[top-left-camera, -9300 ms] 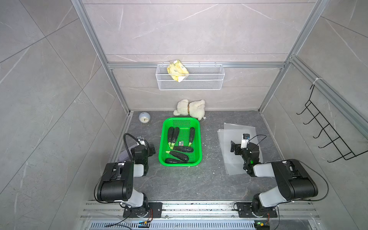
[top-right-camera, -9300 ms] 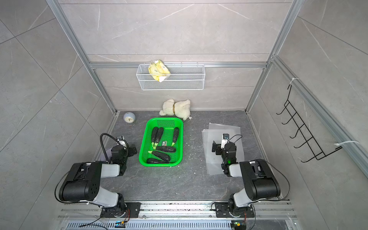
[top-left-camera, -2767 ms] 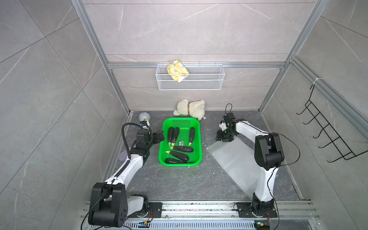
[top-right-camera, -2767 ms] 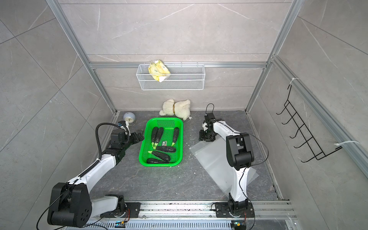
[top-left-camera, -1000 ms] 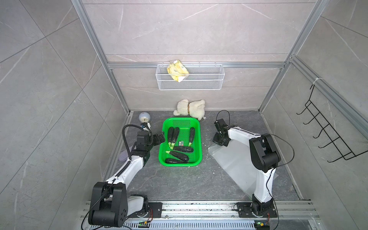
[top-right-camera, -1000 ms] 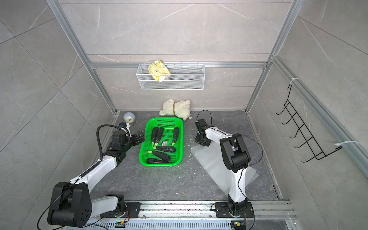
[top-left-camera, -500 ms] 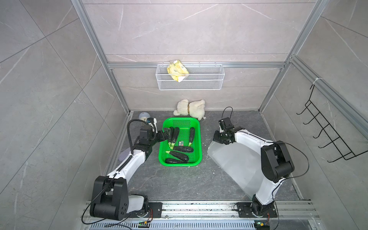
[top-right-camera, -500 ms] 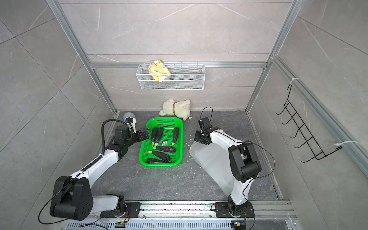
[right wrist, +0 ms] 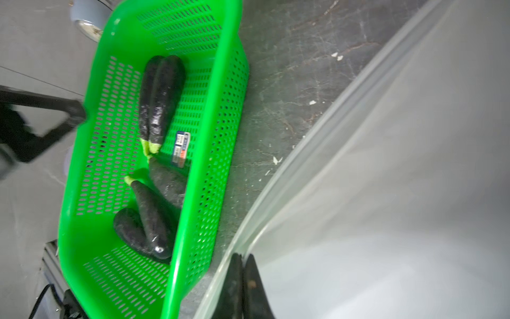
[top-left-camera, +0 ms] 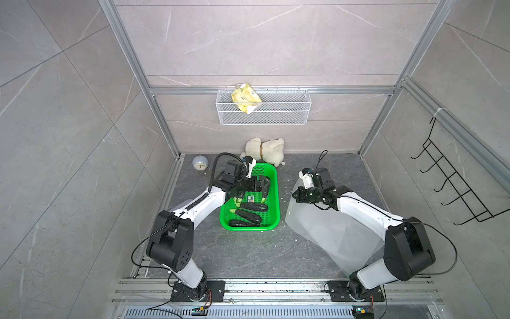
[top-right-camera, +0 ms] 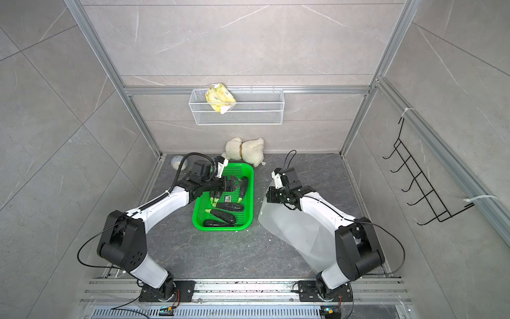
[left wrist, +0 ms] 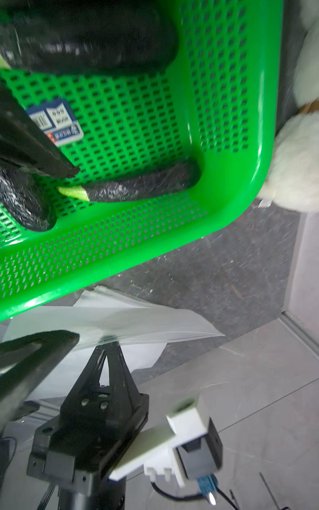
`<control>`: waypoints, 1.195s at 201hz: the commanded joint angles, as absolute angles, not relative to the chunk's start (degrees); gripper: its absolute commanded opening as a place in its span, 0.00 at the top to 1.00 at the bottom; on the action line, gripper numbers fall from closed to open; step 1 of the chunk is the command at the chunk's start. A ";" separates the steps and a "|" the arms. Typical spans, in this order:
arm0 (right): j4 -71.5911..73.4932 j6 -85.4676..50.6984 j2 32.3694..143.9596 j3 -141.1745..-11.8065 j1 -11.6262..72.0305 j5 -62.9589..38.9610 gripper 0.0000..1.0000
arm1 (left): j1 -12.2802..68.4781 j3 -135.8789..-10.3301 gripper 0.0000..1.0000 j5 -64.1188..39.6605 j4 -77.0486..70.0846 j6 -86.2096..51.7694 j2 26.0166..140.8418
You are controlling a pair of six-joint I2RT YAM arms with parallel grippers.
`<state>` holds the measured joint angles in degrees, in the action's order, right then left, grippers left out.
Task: Place the eggplant in a zip-top bag and seal the zipper
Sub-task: Open the zipper food storage bag.
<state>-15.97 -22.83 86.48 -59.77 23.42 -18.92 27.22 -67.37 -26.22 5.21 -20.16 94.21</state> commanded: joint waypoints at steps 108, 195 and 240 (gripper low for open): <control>-15.78 -22.50 81.25 -59.01 25.73 -20.30 1.00 | 36.12 -71.35 0.16 -34.14 3.38 -21.78 100.46; -19.03 -22.24 81.91 -61.17 26.96 -16.20 1.00 | 36.78 -71.56 0.20 -37.78 2.36 -21.11 101.39; -19.88 -21.62 82.88 -61.45 27.57 -15.54 1.00 | 36.75 -71.60 0.17 -36.46 1.53 -22.84 100.37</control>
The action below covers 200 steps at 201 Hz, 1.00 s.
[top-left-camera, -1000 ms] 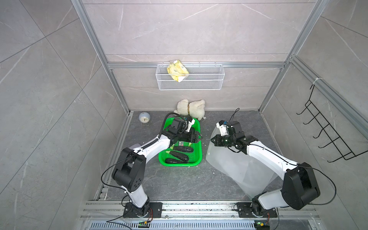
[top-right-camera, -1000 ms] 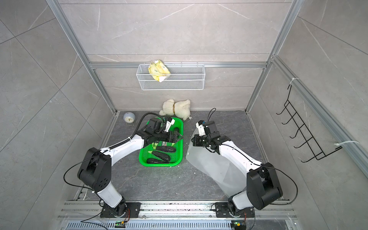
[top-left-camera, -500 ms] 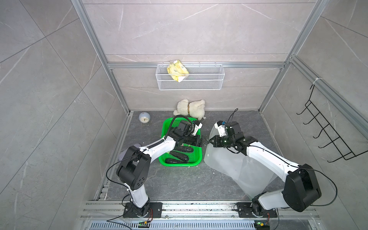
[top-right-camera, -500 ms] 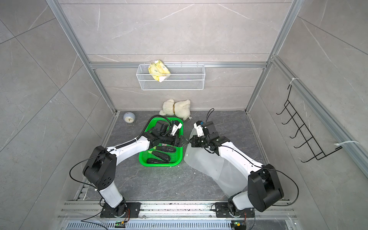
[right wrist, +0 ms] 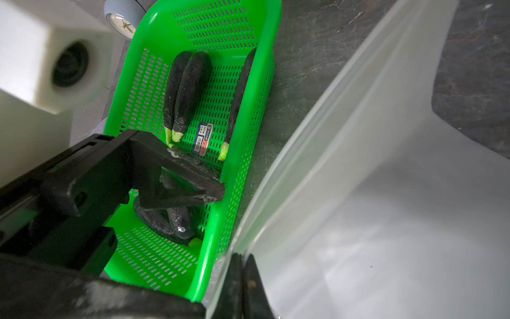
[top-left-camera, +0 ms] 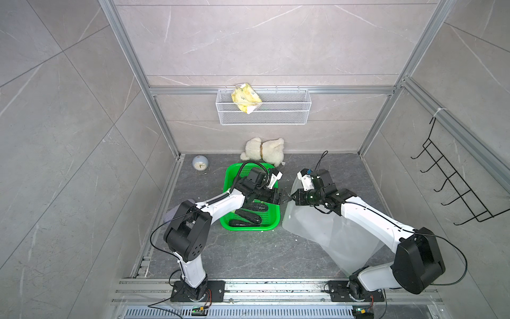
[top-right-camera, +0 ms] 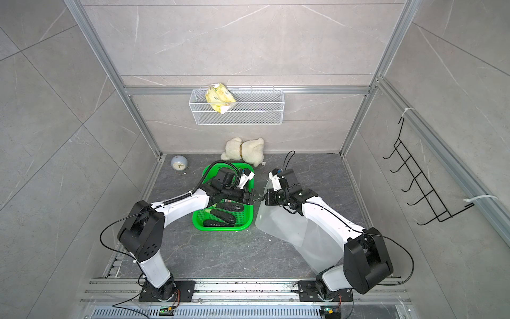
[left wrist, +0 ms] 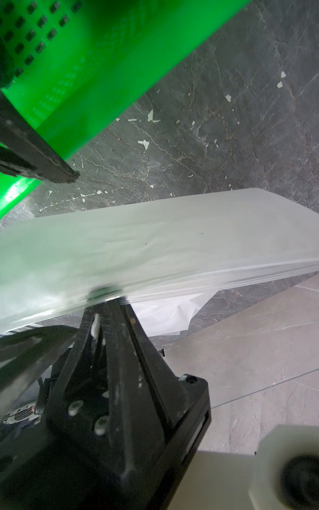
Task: Place the eggplant in a zip-top bag and seal the zipper
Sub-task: Open the zipper food storage bag.
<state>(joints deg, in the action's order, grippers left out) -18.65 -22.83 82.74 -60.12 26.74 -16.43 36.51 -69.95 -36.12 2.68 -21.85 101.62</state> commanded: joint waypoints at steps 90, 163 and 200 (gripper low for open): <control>-19.84 -21.53 81.12 -61.07 28.17 -15.28 1.00 | 36.91 -75.48 0.30 -32.27 7.68 -20.34 104.77; -20.48 -21.62 80.68 -61.61 28.21 -15.27 1.00 | 36.99 -76.17 0.39 -30.45 10.10 -19.30 105.80; -20.42 -21.63 80.86 -61.62 28.22 -16.40 1.00 | 37.00 -76.97 0.44 -30.38 10.37 -19.51 106.71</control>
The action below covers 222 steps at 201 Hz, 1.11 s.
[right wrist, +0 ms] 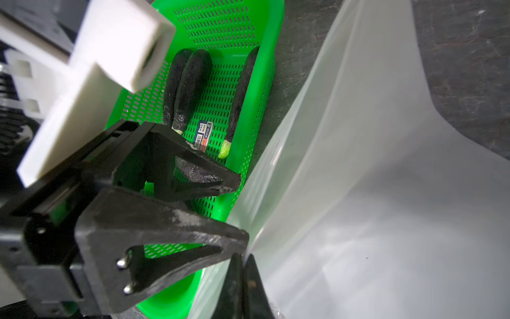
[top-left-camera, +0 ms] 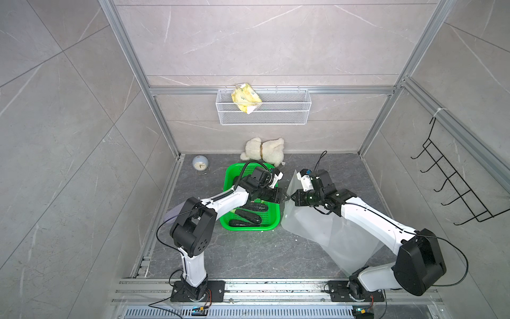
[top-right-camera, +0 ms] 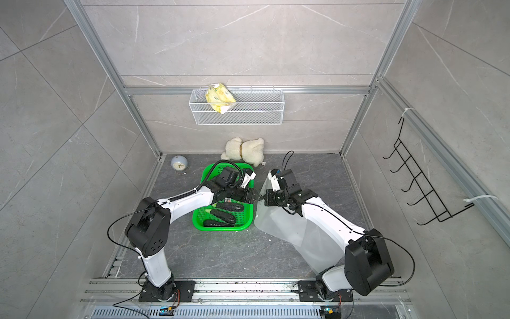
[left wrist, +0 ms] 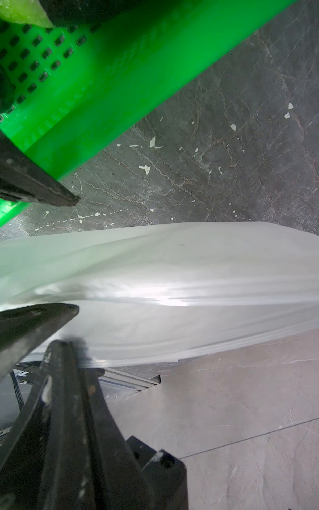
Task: Place the eggplant in a zip-top bag and seal the zipper
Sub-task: Open the zipper food storage bag.
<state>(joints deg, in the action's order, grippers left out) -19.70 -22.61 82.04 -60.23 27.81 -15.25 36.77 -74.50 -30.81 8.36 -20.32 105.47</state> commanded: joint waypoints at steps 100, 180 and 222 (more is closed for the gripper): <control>-21.89 -20.21 80.07 -60.94 28.23 -17.30 1.00 | 37.02 -81.66 0.37 -35.29 6.58 -22.25 110.96; -22.07 -19.78 79.89 -60.60 28.21 -16.61 1.00 | 37.18 -84.40 0.29 -40.84 3.23 -25.13 113.57; -23.61 -19.17 79.45 -60.86 28.23 -14.71 1.00 | 38.05 -86.48 0.35 -30.19 14.88 -17.49 112.62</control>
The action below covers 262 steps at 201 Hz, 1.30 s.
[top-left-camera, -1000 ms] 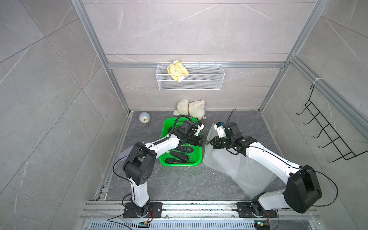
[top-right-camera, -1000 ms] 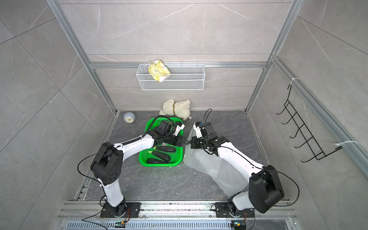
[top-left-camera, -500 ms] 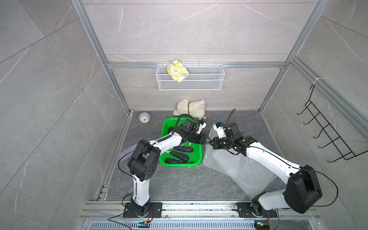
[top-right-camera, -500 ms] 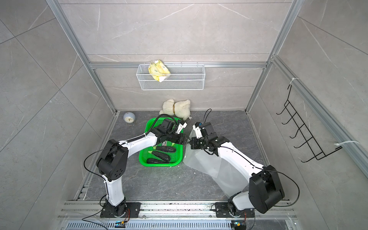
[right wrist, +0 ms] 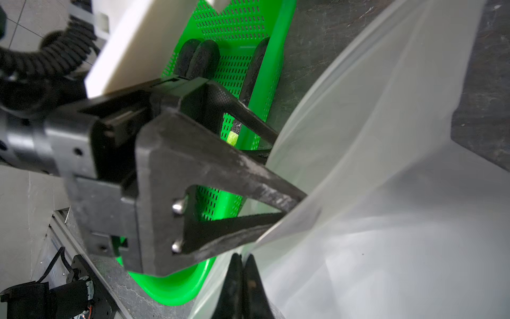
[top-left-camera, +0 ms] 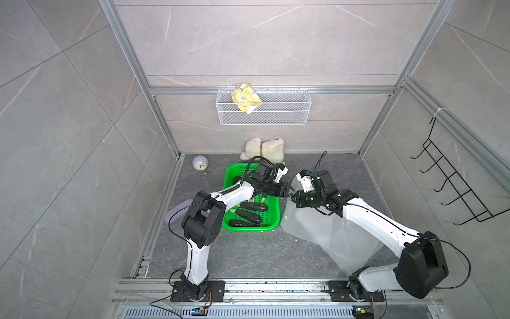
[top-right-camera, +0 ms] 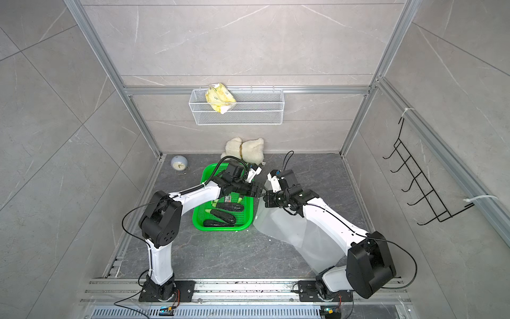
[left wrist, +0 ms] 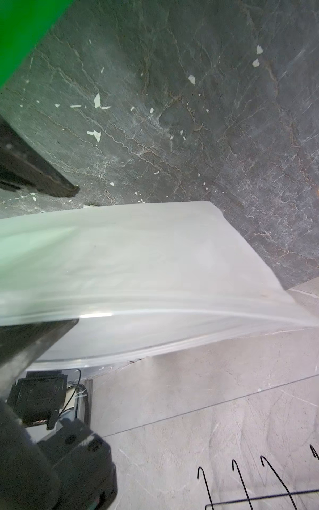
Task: Place the eggplant in a zip-top bag and seal the zipper
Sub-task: Open the zipper food storage bag.
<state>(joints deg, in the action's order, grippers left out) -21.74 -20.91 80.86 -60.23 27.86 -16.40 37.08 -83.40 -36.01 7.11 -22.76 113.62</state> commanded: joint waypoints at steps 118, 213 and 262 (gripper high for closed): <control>-31.36 -18.81 83.20 -63.71 29.48 -5.10 1.00 | 38.05 -86.13 0.73 -25.42 18.75 -16.18 109.44; -34.57 -19.34 83.70 -65.13 30.55 1.45 1.00 | 38.06 -87.61 1.00 -22.70 19.28 -17.54 110.43; -34.17 -18.57 81.94 -65.87 30.50 -1.20 0.90 | 38.06 -92.89 1.00 -27.41 17.79 -18.78 113.22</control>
<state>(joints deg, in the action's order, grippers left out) -33.23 -19.64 83.57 -63.90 30.22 -0.21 38.24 -88.66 -23.73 19.22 -17.67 112.12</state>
